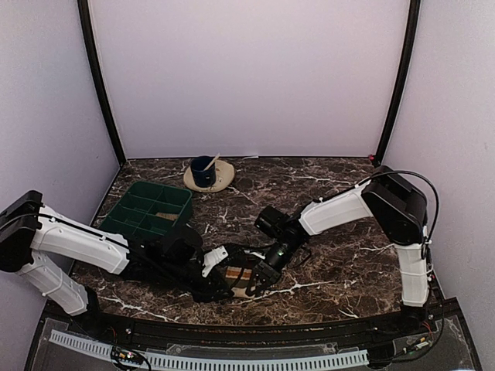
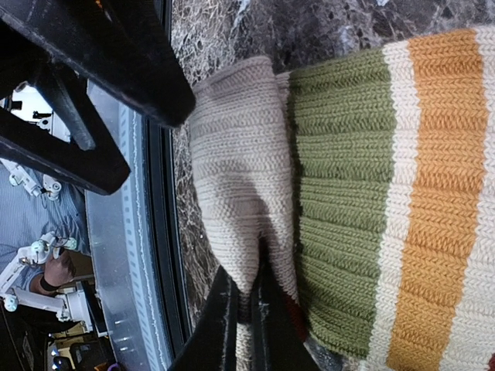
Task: Roll the socks
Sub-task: Roll the sock at the center of the board.
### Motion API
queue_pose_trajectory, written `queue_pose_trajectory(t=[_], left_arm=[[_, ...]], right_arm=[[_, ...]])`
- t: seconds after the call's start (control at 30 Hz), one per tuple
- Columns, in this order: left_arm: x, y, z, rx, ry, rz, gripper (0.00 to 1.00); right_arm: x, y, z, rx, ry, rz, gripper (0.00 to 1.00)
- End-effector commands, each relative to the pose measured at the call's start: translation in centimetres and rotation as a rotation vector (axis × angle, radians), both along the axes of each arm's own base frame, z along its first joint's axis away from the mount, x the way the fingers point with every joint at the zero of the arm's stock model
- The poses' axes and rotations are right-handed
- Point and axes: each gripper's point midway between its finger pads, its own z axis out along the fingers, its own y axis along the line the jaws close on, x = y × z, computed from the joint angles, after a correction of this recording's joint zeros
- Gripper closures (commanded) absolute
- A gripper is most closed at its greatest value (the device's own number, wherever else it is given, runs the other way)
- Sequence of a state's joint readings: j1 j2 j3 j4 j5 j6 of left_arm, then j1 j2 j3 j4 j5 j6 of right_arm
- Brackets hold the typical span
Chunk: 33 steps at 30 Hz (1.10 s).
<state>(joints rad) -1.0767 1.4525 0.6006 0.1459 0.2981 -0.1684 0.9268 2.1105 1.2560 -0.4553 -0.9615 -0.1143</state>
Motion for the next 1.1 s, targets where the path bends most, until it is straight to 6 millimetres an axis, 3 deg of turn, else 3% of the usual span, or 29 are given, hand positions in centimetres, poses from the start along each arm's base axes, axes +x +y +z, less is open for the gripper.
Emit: queue_pose_trajectory(t=[0.0,1.07], left_arm=[[0.5,-0.5,-0.1,0.033,-0.06,-0.016,0.65],[0.3,-1.1,-3.6,0.202,-0.124,-0.084,0.66]], right_arm=[[-0.6,-1.2,-1.7,-0.073,0.041,0.0,1.0],[-0.6,-1.4,-2.0,-0.073,0.071,0.011,1.0]])
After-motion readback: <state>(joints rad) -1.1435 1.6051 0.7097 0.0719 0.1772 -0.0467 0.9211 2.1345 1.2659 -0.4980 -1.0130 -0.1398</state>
